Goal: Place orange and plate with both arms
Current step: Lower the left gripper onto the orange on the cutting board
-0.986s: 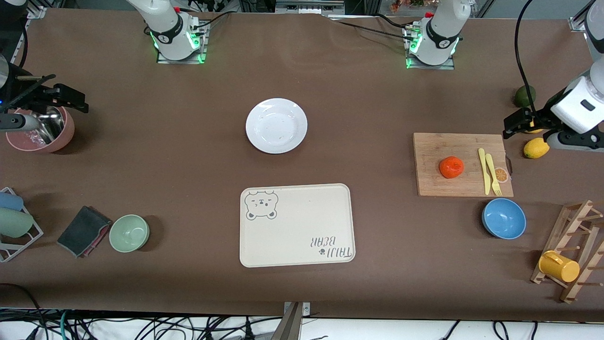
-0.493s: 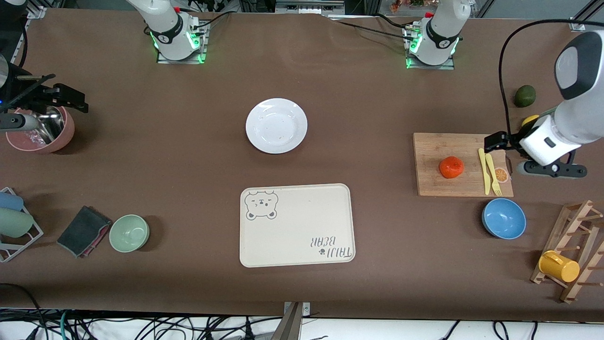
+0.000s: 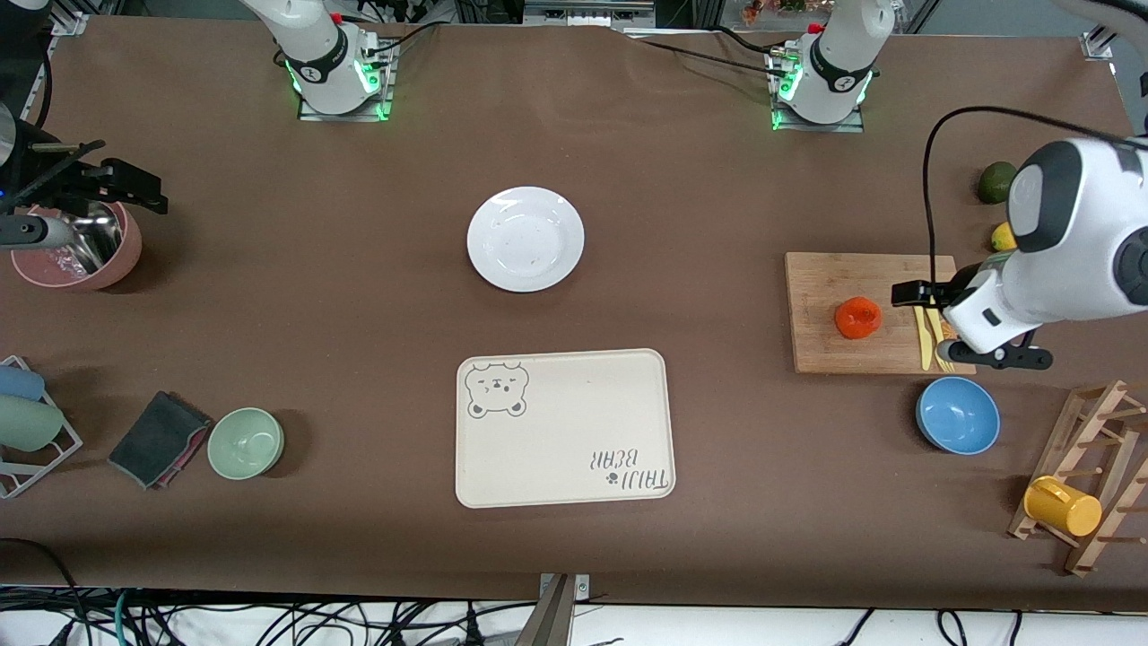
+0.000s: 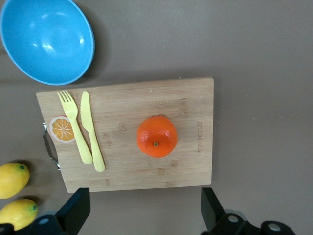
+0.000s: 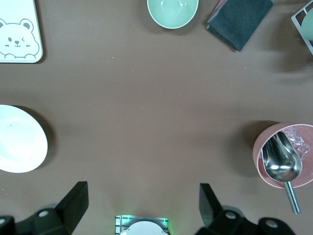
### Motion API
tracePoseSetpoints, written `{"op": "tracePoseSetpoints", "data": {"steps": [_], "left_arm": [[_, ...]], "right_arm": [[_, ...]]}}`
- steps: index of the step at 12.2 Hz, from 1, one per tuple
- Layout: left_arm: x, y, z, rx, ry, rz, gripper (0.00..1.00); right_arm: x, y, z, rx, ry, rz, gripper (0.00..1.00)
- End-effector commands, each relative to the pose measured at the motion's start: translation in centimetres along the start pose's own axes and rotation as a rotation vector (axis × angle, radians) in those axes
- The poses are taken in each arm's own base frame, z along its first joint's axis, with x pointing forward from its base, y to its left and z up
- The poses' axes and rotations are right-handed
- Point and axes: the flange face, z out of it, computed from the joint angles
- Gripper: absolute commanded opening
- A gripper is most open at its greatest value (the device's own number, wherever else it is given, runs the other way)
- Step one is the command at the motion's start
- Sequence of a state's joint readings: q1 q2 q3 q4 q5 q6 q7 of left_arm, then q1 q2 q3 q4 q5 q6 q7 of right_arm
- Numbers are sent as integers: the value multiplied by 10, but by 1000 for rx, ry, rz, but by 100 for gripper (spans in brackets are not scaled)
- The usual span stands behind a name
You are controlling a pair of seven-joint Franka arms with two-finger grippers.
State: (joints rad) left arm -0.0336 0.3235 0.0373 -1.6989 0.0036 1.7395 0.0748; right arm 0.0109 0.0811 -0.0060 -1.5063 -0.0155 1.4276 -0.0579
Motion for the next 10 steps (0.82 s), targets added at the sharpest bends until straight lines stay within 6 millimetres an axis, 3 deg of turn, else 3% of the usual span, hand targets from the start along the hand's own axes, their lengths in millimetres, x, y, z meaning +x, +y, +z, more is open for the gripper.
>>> {"op": "tracePoseSetpoints", "data": {"steps": [1,6,10], "left_arm": [[13,-3,43,20,16,8,100],[-2,2,141,24,133,-2,100],[-6,2,180,22,118,-5,100]], "right_arm": [[-4,1,-8,13,3,-16,100],[-4,2,-8,13,3,-14,100],[-4,2,-8,13,3,-14,100]]}}
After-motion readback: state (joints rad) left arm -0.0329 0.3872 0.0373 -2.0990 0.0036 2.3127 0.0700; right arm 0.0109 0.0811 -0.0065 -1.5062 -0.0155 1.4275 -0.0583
